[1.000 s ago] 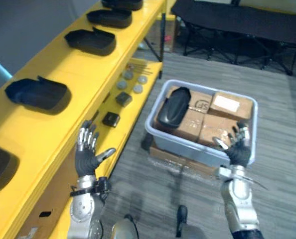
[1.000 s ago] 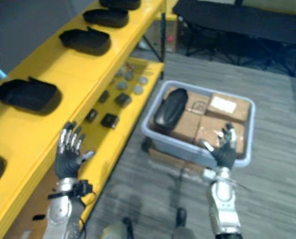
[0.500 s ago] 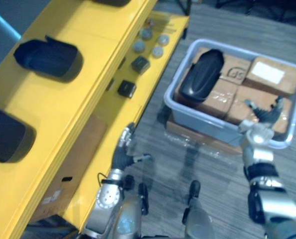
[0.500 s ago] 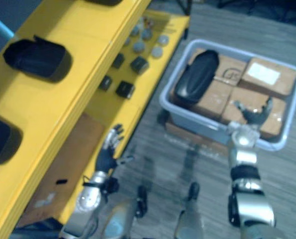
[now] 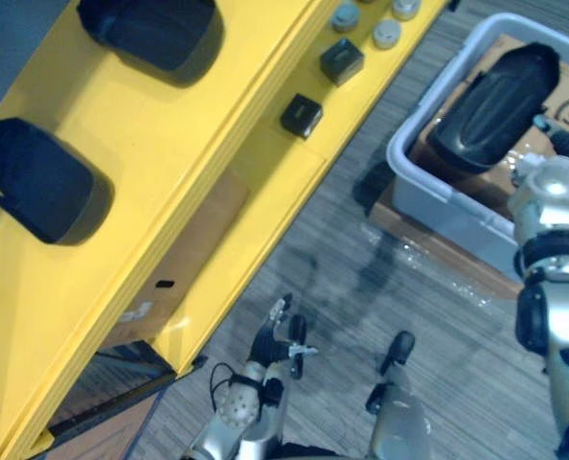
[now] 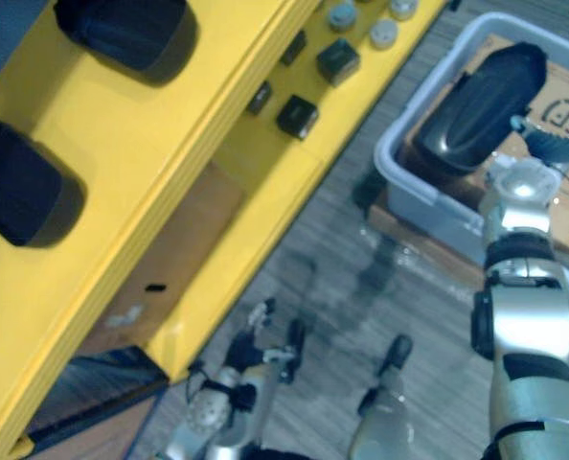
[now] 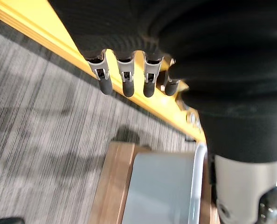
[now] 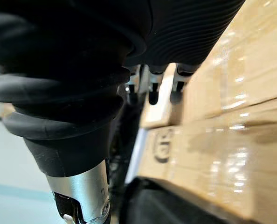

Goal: Walk over and take plastic housings, then place them on the shelf

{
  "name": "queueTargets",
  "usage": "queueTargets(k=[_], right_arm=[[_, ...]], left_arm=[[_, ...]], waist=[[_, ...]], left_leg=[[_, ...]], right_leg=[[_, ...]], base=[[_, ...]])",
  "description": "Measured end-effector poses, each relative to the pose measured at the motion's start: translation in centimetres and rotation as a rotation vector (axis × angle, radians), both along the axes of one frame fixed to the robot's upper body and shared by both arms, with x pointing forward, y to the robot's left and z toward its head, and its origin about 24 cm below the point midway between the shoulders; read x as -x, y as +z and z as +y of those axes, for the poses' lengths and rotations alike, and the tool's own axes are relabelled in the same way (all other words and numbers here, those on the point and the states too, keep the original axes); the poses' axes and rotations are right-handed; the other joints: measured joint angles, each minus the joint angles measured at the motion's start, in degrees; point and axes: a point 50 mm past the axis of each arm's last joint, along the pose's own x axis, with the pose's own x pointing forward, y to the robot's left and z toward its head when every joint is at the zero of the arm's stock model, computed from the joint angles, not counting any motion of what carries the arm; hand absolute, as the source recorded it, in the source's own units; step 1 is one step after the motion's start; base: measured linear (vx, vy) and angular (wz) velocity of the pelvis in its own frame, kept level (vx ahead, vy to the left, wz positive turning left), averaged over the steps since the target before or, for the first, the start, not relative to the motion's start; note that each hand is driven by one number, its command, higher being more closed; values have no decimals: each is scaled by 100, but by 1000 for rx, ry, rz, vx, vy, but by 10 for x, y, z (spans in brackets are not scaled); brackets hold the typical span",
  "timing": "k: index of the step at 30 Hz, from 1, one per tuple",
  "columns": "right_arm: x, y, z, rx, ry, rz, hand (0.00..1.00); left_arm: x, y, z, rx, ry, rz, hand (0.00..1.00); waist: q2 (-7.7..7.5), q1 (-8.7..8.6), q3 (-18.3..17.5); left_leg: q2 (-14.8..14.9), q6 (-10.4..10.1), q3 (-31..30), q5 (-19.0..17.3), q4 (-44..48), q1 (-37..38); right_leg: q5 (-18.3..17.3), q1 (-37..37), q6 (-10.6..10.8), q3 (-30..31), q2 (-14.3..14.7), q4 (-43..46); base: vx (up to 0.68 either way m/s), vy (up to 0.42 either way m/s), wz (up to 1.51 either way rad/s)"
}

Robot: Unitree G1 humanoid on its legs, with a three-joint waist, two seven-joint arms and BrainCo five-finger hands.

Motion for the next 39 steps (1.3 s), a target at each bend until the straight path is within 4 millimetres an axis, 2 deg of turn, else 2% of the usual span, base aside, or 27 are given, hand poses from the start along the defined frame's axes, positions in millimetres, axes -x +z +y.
queueTargets(k=[1,4,8,13,19,21,26,32,39], right_arm=[[1,2,-3,-6,-16,8,0],[12,13,-20,-36,-112,39,0],[17,6,-25,-78,-161,96,0],[26,11,-37,-66,-197,165,0],[43,11,-60,-23,-231,286,0],[49,16,-68,23,-248,309,0],[57,22,-78,84,-243,349,0],[64,29,-86,182,-241,413,0],[68,29,-87,183,-313,435,0]], left_arm=[[1,-1,0,1,3,1,0],[6,-6,-7,0,-2,20,0],[12,-13,-14,12,12,57,0],[14,-14,-20,74,28,85,0],[13,-13,-24,140,61,103,0],[13,-12,-25,143,61,100,0],[13,-12,-24,143,62,97,0],[14,-11,-27,149,52,87,0],[21,-11,-30,162,39,95,0]], waist=[[19,2,5],[177,153,85],[191,221,75],[245,299,39],[500,514,-143],[522,592,-159],[552,625,-180],[655,660,-257],[687,706,-281]], left_leg=[[-5,0,-19,1,7,-34],[-2,6,-29,29,24,-153],[1,0,-37,53,-14,-156],[-53,14,-60,80,-40,-262],[-169,44,-101,174,-123,-530],[-189,45,-108,173,-124,-571],[-239,47,-205,173,-128,-652],[-269,52,-210,167,-121,-730],[-265,56,-213,161,-103,-730]], right_leg=[[-3,-28,-4,-7,-1,14],[4,-155,6,-12,-1,39],[6,-180,10,-14,3,38],[-16,-273,7,-89,-52,39],[-8,-523,23,-169,-185,40],[-9,-559,23,-180,-203,41],[-52,-572,41,-310,-236,46],[-60,-632,49,-335,-268,46],[-68,-638,36,-335,-266,81]], base=[[-55,24,10],[-41,10,1],[0,0,0],[-23,13,5],[-25,29,9],[-6,26,6],[-18,9,11],[-28,6,2],[-46,-6,0]])
